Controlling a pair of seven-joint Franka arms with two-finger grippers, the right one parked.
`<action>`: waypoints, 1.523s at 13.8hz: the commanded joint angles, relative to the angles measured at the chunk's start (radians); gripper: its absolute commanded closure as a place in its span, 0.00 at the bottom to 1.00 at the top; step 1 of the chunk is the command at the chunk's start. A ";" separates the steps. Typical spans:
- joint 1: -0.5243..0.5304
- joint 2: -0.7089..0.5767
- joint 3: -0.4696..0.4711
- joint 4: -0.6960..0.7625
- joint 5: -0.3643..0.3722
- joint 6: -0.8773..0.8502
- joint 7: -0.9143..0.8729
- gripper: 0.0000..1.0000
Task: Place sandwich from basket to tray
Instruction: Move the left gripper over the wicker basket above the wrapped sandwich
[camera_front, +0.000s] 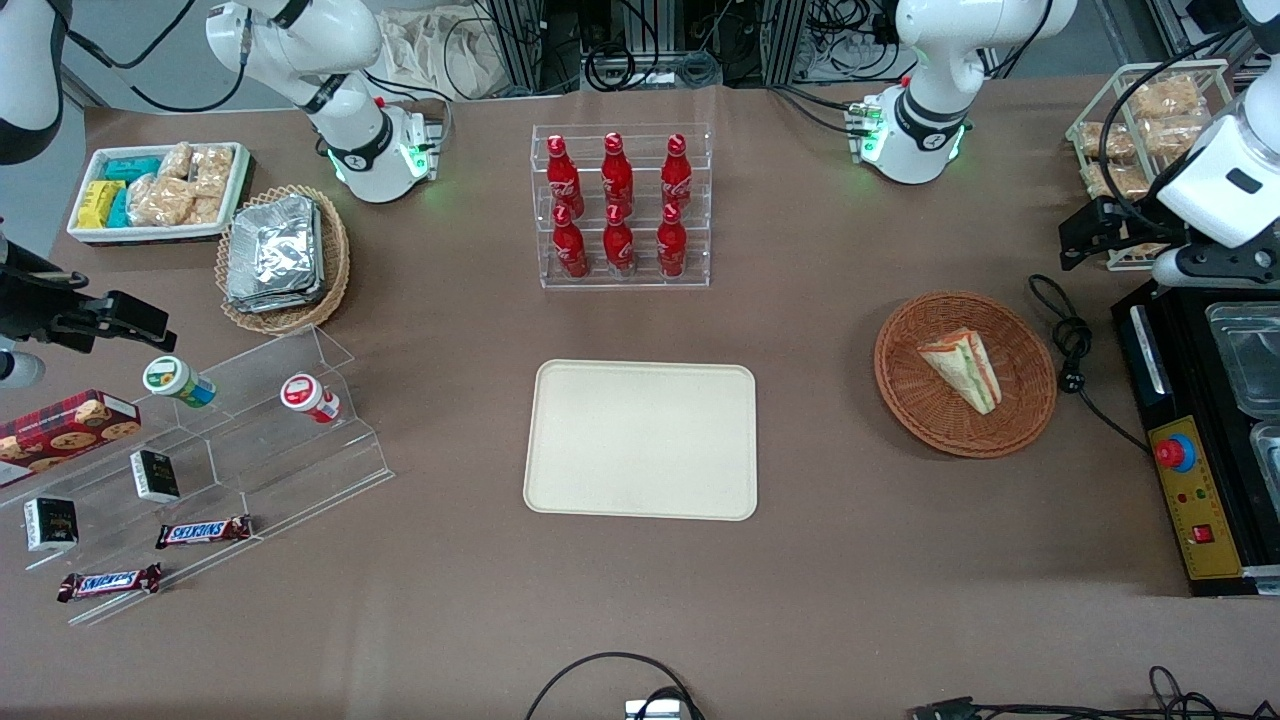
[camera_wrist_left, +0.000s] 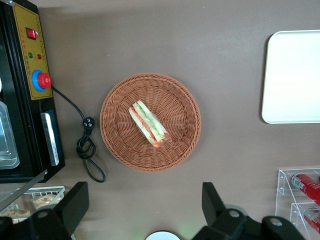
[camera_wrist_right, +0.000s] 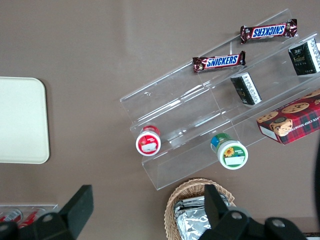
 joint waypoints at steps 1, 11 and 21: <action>-0.003 0.007 0.003 0.022 0.001 -0.031 -0.037 0.00; -0.014 0.024 -0.002 -0.084 0.019 0.036 -0.234 0.00; -0.003 -0.128 0.002 -0.536 0.019 0.439 -0.470 0.00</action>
